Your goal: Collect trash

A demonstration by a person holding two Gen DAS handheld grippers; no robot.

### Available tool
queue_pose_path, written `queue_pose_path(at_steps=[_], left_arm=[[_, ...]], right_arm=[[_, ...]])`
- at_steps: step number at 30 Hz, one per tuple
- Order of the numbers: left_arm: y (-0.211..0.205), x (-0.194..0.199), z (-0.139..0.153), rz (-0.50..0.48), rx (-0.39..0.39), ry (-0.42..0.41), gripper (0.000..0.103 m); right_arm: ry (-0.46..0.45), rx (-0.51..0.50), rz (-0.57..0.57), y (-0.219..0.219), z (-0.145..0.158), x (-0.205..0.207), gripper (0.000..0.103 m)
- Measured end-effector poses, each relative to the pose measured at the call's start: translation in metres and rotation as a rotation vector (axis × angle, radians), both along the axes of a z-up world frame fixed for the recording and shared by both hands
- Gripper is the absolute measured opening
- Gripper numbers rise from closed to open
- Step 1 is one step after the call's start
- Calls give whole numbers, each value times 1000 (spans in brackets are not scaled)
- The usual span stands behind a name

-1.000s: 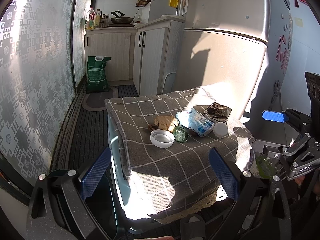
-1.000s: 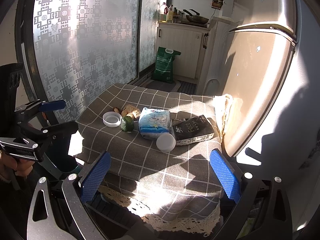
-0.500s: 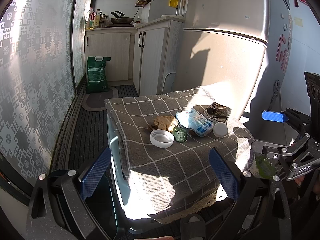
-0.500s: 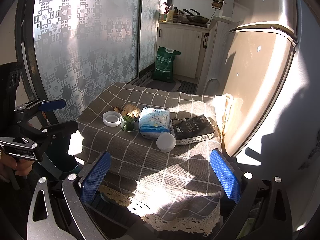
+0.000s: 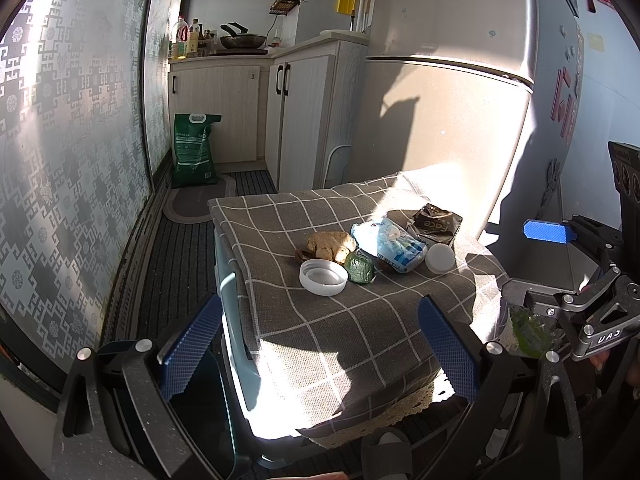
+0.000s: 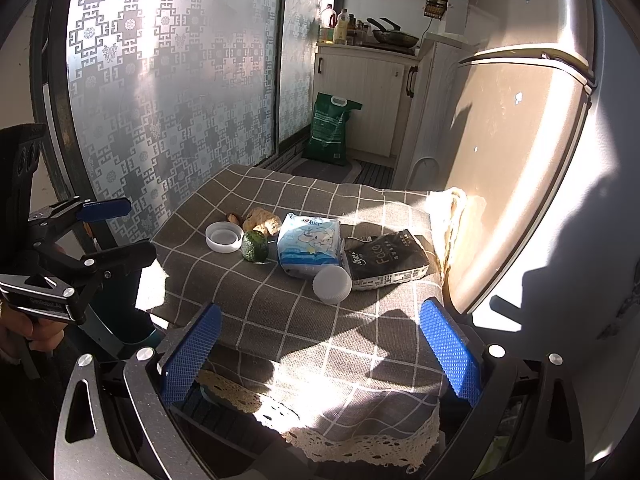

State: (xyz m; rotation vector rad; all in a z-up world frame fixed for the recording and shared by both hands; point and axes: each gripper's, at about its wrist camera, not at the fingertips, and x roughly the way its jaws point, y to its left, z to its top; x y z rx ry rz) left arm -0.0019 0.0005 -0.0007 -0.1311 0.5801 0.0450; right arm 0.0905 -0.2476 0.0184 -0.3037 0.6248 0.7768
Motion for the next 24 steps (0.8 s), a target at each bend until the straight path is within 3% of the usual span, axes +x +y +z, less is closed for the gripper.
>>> queue_pose_path(at_steps=[19,24], left_arm=[[0,-1,1,-8,-3,-2,100],[3,2,-4,-13,6,4,100]], right_arm=[[-8,-7,-8,1,-3,0,100],[24,39,-7,-4,0,2,100]])
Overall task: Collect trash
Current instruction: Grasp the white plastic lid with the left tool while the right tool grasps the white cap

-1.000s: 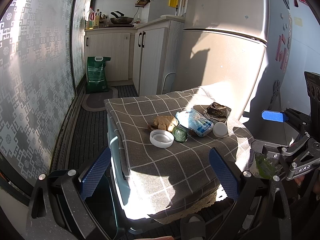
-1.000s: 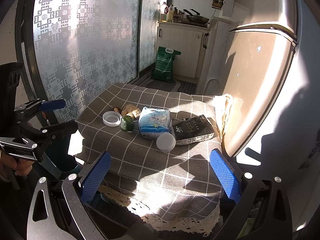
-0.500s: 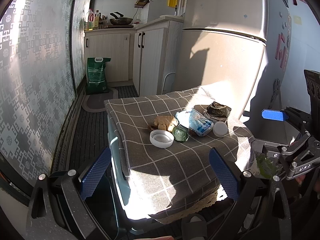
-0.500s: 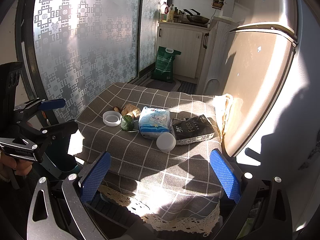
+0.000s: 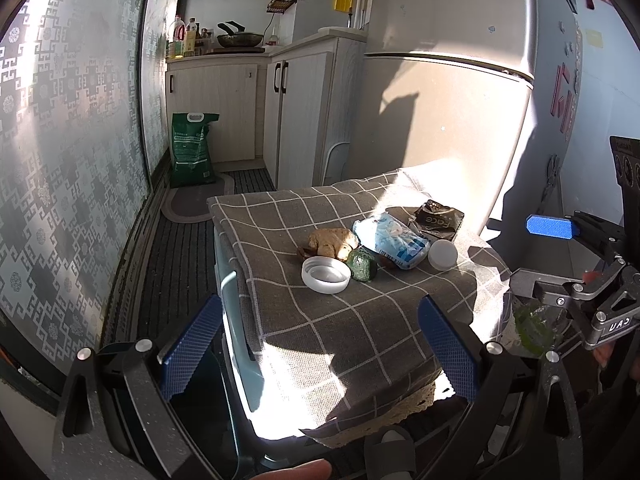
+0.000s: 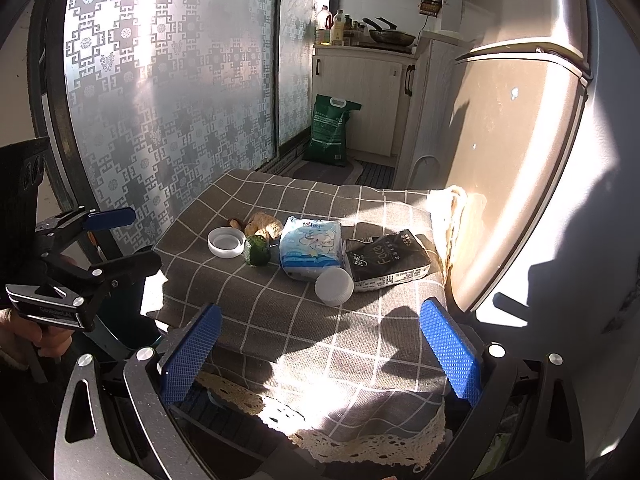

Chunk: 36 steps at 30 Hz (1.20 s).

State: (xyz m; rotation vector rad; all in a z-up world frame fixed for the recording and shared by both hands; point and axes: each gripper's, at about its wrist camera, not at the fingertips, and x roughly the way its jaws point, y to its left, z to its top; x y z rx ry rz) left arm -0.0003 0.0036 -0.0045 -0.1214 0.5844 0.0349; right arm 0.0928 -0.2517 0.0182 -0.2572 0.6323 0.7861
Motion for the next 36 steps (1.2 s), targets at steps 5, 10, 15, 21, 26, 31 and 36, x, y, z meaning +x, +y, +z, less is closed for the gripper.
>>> queue_pose_path(at_steps=[5,10,15,21,26,31,36], left_arm=[[3,2,-1,3,22,-21,100],[2,7,-3,-42,38,-22,95],[-3,18,-9,-84,41,3,80],[-10,38,-17,-94,79,54,64],[-7,60,-29,-80,82,125,57],[-9,71,-34,-80,90,150,55],[-8,80,-37,-71,78,168,55]], right_arm=[[-11,5,-40,-5,4,2,100],[-22,-7,-18,-3,3,0,100],[-18,5,9,4,3,3,100],[-9,-33,43,16,-4,10,88],[13,-47,50,16,-12,20,77],[38,-55,49,15,-20,30,72],[55,-69,50,21,-26,39,68]])
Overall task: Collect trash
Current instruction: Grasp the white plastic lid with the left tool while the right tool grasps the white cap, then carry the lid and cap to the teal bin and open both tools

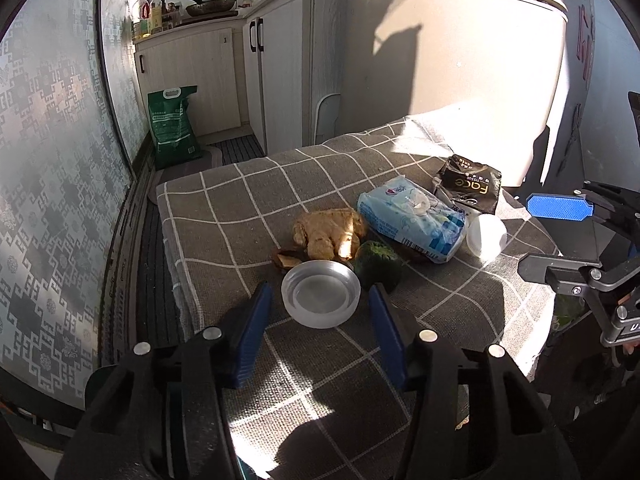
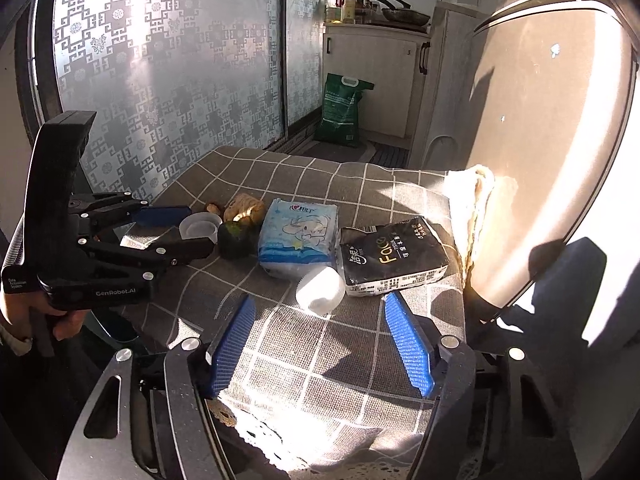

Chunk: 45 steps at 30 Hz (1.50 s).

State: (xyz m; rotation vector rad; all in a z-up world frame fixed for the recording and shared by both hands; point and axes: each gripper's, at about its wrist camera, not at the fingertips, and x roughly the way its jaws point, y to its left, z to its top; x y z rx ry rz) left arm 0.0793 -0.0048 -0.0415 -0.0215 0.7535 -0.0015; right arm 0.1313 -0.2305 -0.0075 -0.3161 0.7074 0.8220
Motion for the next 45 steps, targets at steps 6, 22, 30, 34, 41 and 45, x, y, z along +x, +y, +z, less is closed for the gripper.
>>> queue_pose_path(at_steps=[6,22,30,34,41,45], left_arm=[[3,8,-3,2,-16,6,44],[10,-12,2,-14,-79,-26,42],[13,-30,6,-45,-93,-57,42],[21,-39,10,-39,-107,-79,42],[35,-54,17,-17,-128,-108,42],[51,-63,20,12,-133,-118,42]], right_arm=[[-3,-50,1,12,-9,3,57],[51,-79,-52,30,-17,18,44],[75,-87,-74,31,-17,23,30],[62,-78,-86,29,-8,18,30],[37,-44,-71,40,14,-3,30],[26,-30,-37,52,22,-10,30]])
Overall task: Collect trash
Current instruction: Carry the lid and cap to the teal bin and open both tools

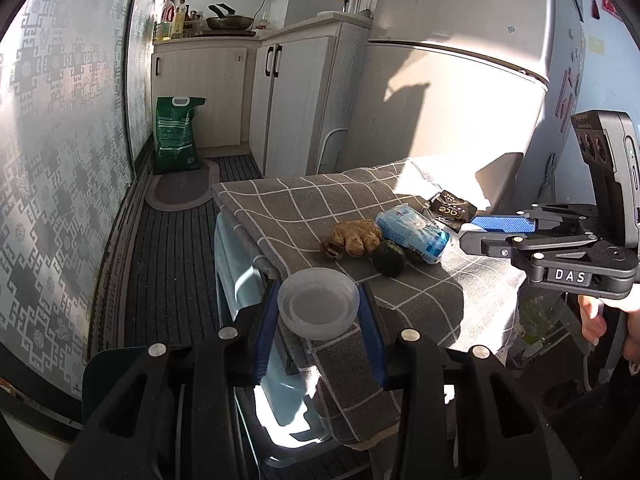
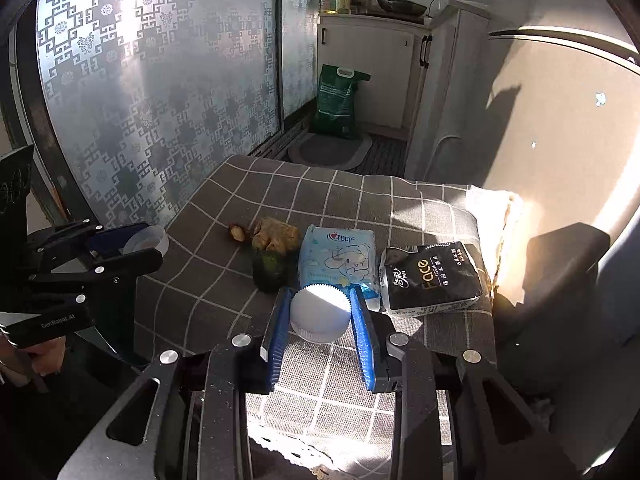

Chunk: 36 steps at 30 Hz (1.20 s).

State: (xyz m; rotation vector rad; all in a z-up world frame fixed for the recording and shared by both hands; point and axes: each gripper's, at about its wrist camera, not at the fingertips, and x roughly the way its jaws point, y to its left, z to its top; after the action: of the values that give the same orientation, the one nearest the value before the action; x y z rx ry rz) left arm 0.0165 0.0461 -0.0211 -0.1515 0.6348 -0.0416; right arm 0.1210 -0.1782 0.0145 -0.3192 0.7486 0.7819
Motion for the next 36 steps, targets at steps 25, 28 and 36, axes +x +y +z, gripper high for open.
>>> queue_pose_path(at_steps=[25,28,36], left_arm=[[126,-71,-59,239,0,146,42],[137,-77,-71,259,-6,180,42],[146,-83,-100,250,-13,282,42]], right_arm=[[19,-2,316,153,10,-68,30],[38,-15,349,173,5,-76,30],[131,-70,406,215,-20,-88,30]])
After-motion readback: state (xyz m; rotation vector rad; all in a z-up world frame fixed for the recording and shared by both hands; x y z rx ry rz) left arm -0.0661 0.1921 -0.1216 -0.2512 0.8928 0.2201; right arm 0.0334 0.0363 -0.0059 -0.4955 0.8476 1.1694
